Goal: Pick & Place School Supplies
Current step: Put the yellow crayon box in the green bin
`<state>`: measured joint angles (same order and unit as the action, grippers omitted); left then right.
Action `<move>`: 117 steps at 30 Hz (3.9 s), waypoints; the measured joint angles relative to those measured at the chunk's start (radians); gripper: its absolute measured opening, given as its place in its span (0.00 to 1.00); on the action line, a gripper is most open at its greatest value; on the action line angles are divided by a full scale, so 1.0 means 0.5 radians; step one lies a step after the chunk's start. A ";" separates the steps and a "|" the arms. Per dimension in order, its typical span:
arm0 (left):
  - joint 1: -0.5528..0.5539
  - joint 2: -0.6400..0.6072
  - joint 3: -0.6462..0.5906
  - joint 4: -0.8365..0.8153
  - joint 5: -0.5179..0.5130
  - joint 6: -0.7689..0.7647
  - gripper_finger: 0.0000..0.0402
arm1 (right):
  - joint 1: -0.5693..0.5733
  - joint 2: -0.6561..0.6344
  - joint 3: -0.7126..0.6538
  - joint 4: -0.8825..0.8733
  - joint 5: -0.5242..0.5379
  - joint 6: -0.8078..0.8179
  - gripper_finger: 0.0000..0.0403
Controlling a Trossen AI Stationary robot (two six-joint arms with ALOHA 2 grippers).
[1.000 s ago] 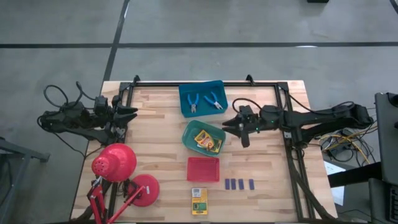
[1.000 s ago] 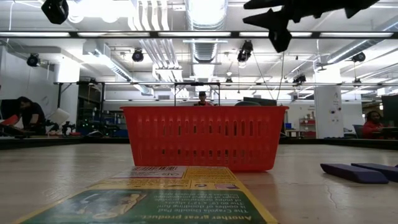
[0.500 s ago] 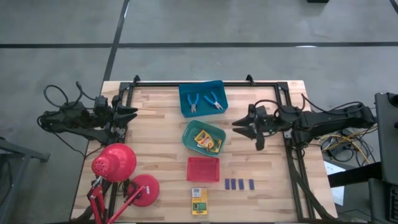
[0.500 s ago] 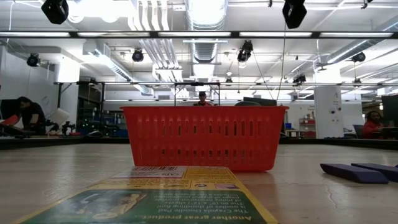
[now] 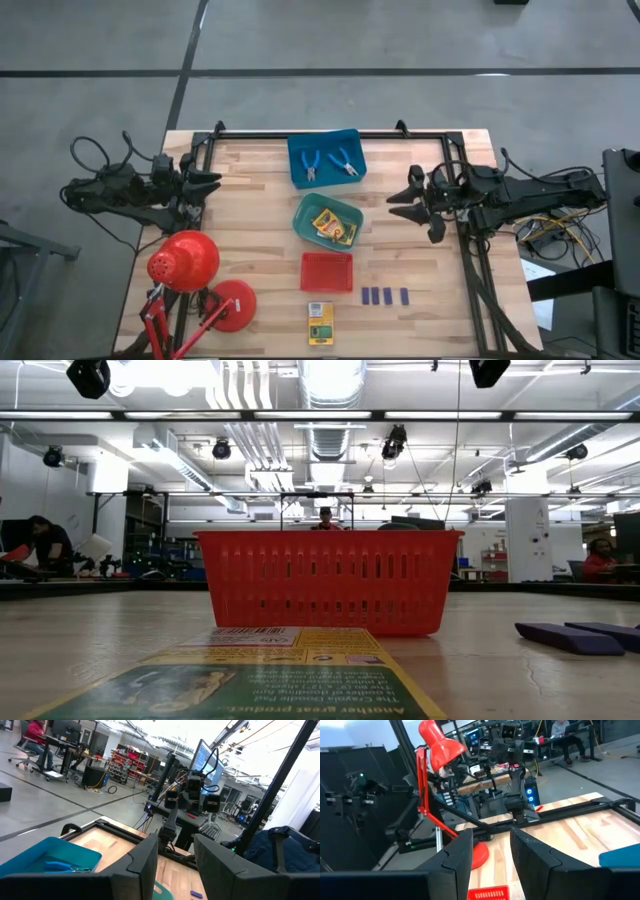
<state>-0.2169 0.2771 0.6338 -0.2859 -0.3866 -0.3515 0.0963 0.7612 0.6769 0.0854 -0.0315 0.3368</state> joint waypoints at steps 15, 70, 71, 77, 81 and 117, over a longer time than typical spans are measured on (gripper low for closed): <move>0.001 0.000 0.000 -0.001 0.000 0.000 0.33 | -0.001 0.054 0.000 -0.002 0.000 0.000 0.31; -0.007 0.823 0.130 0.186 0.581 -0.747 0.53 | -0.001 0.315 0.000 -0.005 -0.002 0.001 0.31; -0.016 0.849 0.130 0.177 0.629 -0.793 0.53 | -0.001 0.315 0.000 -0.005 -0.002 0.003 0.31; -0.158 1.005 0.052 0.210 0.636 -0.964 0.53 | -0.001 0.315 0.000 -0.005 -0.002 0.004 0.31; -0.282 1.071 -0.065 0.403 0.503 -1.093 0.52 | -0.001 0.315 0.000 -0.005 -0.002 0.004 0.31; -0.819 2.008 -0.284 1.748 0.053 -1.781 0.52 | -0.001 0.315 0.000 -0.004 -0.002 0.001 0.31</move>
<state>-0.6266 1.2810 0.4919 0.5880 -0.3601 -1.2421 0.0959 0.9188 0.6769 0.0832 -0.0322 0.3376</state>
